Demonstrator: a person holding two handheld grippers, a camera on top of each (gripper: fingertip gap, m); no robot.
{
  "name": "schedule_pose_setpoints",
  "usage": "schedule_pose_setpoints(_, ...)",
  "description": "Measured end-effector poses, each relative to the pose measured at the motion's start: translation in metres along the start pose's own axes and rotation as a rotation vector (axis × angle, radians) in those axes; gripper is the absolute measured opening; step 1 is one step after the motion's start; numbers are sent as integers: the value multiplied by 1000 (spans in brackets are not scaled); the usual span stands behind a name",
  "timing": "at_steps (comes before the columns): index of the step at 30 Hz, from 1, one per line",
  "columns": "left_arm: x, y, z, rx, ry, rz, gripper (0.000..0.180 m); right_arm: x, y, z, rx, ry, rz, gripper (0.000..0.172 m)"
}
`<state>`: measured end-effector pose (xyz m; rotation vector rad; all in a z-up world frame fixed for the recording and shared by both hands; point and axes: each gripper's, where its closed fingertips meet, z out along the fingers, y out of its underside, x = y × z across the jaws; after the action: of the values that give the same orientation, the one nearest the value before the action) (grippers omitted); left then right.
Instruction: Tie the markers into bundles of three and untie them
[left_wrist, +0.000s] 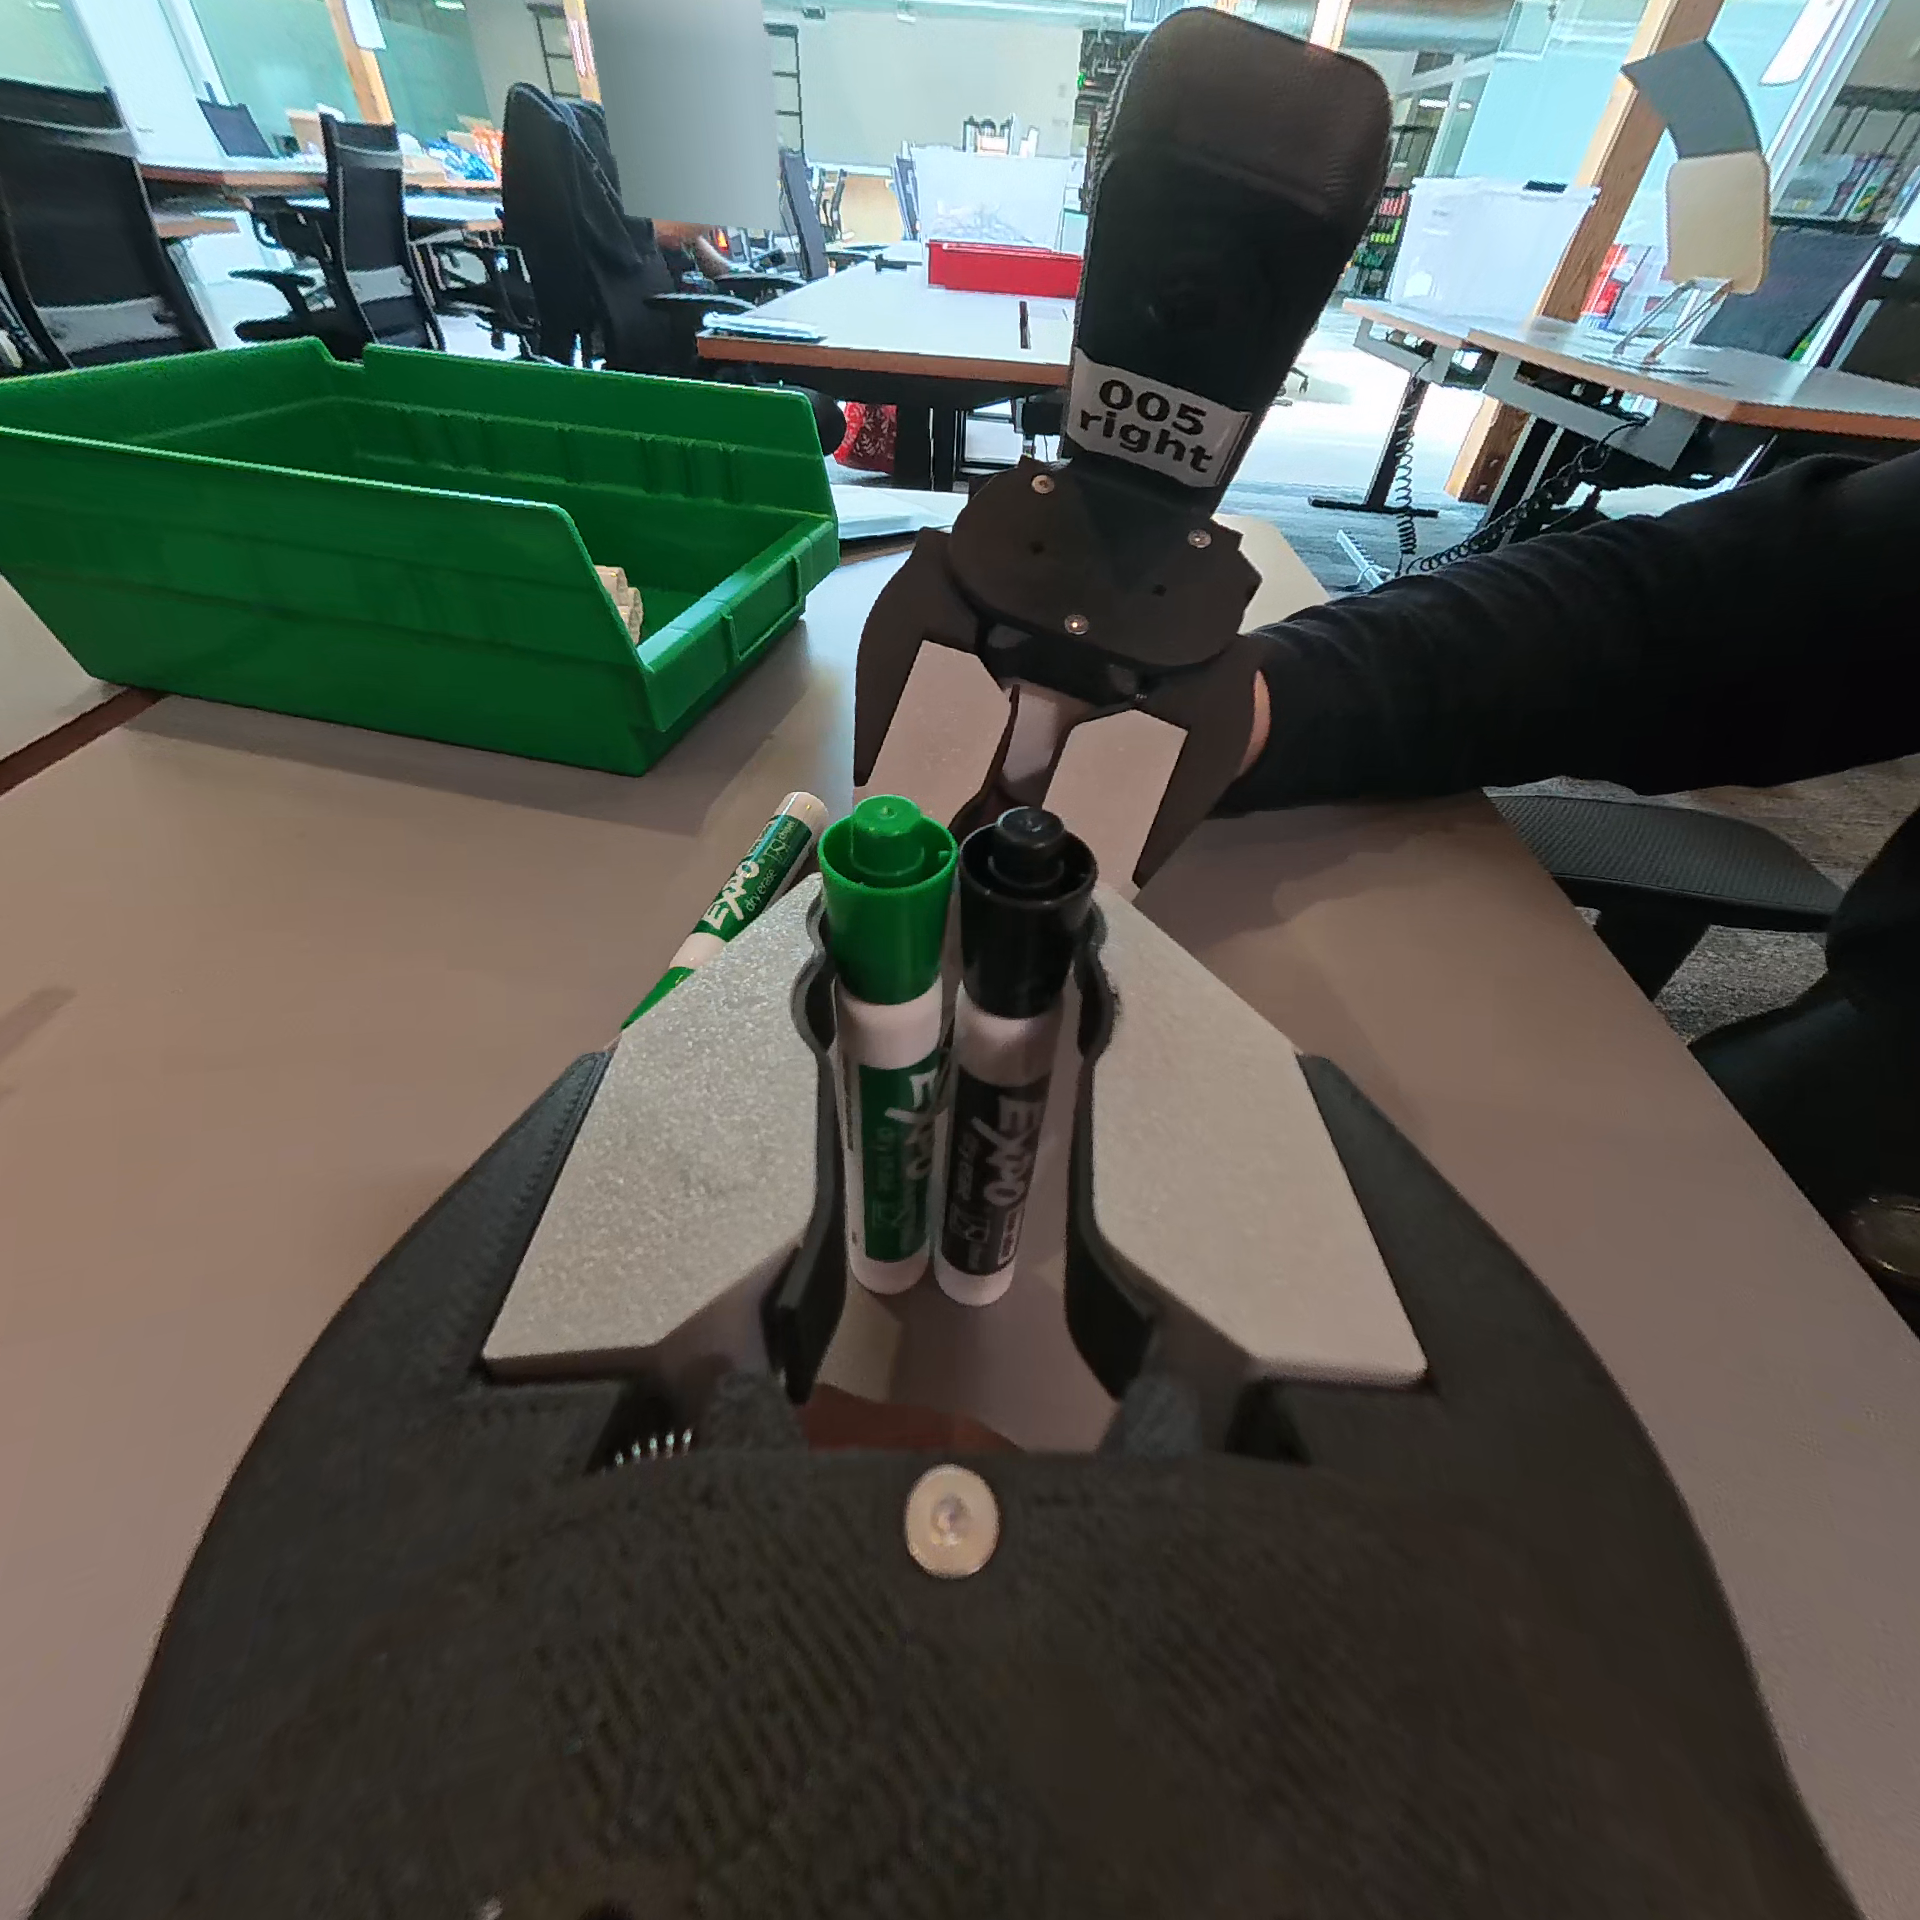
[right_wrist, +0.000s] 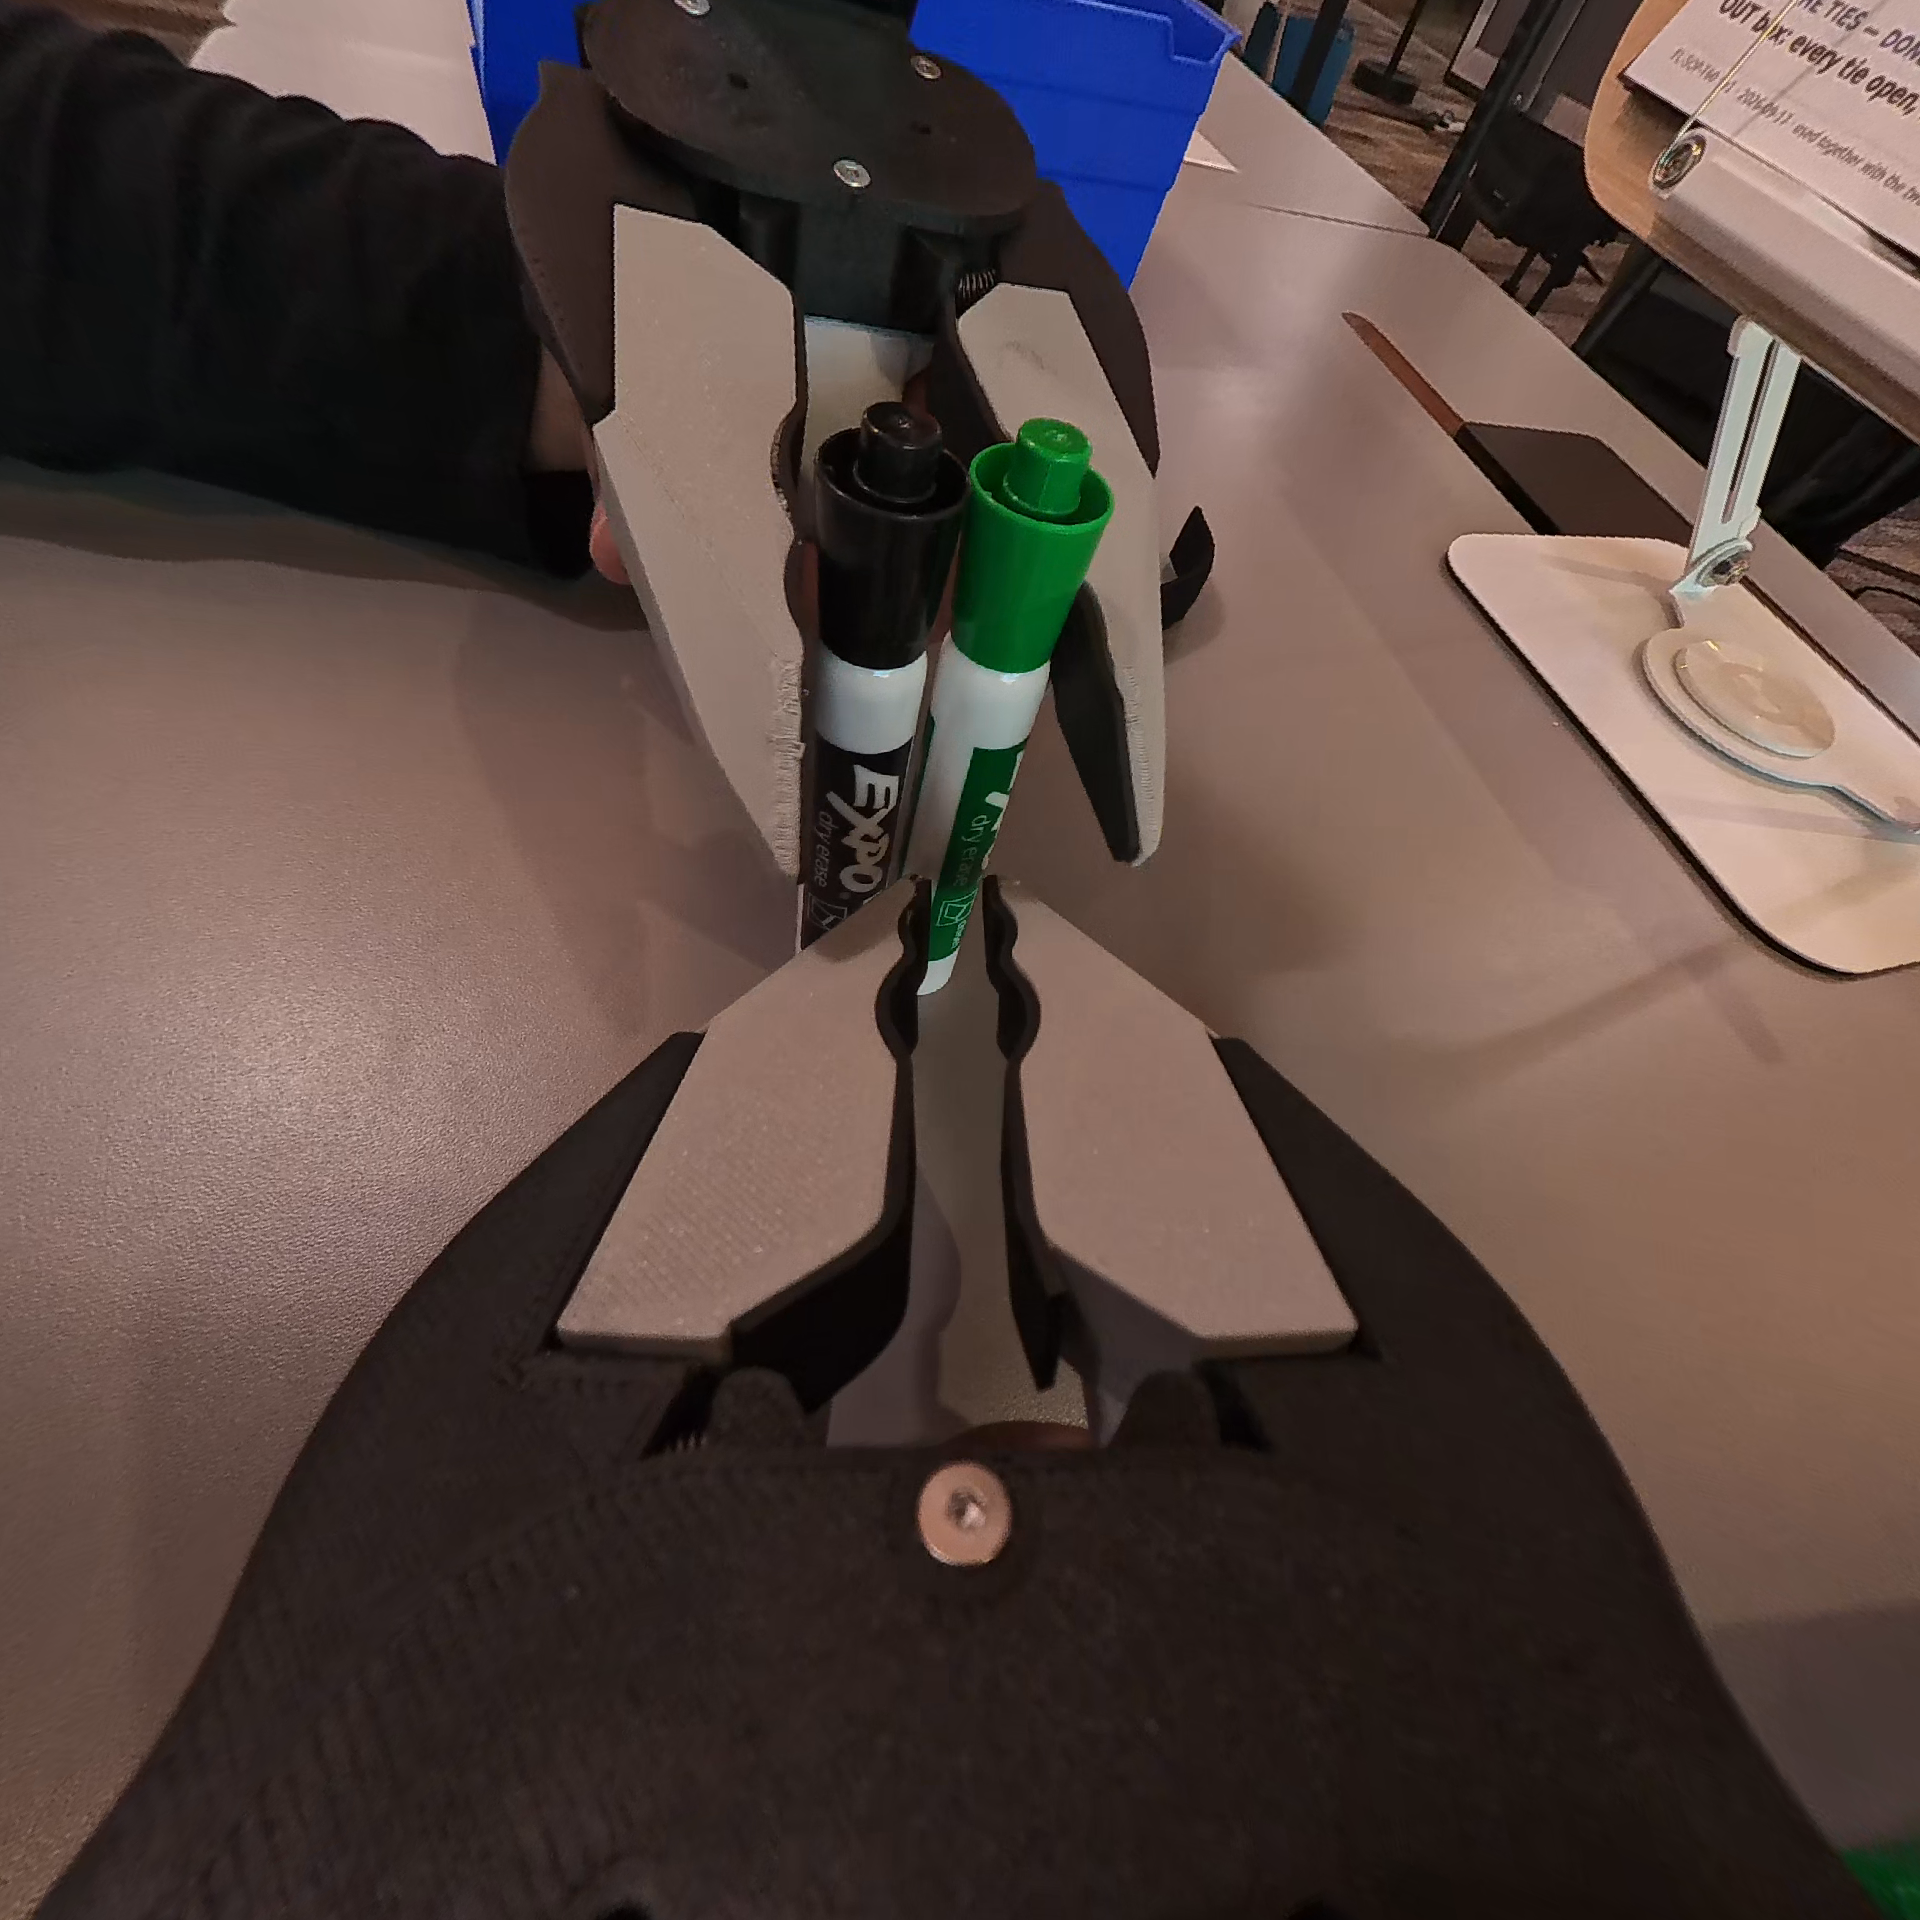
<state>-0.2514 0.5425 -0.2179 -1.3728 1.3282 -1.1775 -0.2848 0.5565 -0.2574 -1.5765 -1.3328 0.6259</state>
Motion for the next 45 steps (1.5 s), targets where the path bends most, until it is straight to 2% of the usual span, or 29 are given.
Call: schedule_pose_setpoints(45, 0, -2, -2, 20, -6, 6, 36, -2, -2, -2, 14, -11, 5, 7)
